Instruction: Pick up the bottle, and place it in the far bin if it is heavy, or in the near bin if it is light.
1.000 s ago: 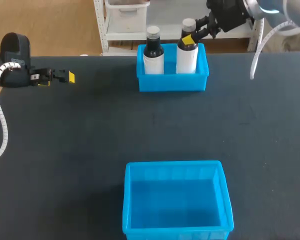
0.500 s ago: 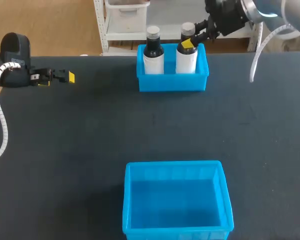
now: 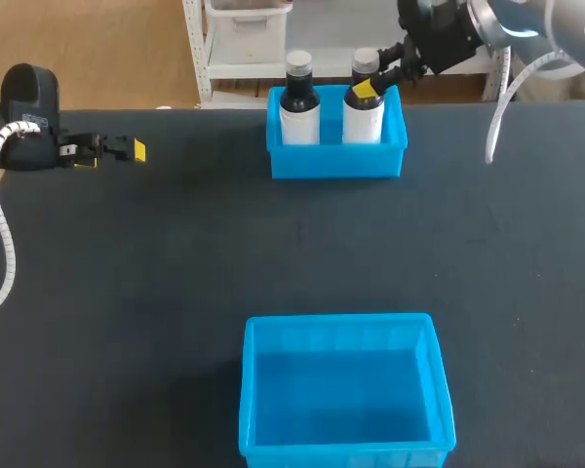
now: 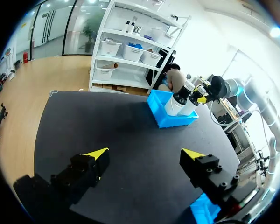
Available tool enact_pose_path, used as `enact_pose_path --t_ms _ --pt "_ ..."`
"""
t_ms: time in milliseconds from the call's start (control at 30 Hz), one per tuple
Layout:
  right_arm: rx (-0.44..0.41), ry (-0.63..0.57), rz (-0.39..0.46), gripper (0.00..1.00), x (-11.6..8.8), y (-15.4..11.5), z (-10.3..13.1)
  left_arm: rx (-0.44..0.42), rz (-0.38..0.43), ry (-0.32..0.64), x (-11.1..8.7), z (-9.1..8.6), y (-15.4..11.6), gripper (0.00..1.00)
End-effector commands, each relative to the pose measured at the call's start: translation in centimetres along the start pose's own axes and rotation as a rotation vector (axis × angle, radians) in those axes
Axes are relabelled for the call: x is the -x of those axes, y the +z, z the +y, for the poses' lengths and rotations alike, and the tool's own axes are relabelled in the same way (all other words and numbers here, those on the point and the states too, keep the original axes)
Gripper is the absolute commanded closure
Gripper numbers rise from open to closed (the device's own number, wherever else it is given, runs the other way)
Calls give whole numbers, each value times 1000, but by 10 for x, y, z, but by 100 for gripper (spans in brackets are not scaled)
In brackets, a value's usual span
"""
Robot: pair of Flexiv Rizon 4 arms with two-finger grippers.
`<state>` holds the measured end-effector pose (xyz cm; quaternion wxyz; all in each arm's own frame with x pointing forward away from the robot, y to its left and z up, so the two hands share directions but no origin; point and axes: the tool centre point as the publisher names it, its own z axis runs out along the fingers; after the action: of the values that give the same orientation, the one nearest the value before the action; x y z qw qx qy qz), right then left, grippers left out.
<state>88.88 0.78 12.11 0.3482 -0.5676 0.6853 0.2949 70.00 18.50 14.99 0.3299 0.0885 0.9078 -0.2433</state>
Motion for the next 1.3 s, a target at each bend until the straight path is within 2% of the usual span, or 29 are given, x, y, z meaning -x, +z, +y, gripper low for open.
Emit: enact_pose_path --t_ms 33,333,400,467,500,533,900,1300 --pt "-1 1 3 100 0 1 1 0 0 0 0 0 0 0" --pt "-4 8 10 100 -1 2 0 0 0 0 0 0 0 0" --pt "-6 9 13 84 -1 2 0 0 0 0 0 0 0 0" --pt "-10 10 18 62 0 2 0 0 0 0 0 0 0 0" --pt "-11 11 20 20 1 2 0 0 0 0 0 0 0 0" --pt "-12 11 20 0 1 1 -1 0 0 0 0 0 0 0" --pt "-15 23 20 0 6 -6 -2 0 0 0 0 0 0 0" --pt "-40 27 17 0 1 -31 -3 0 0 0 0 0 0 0"
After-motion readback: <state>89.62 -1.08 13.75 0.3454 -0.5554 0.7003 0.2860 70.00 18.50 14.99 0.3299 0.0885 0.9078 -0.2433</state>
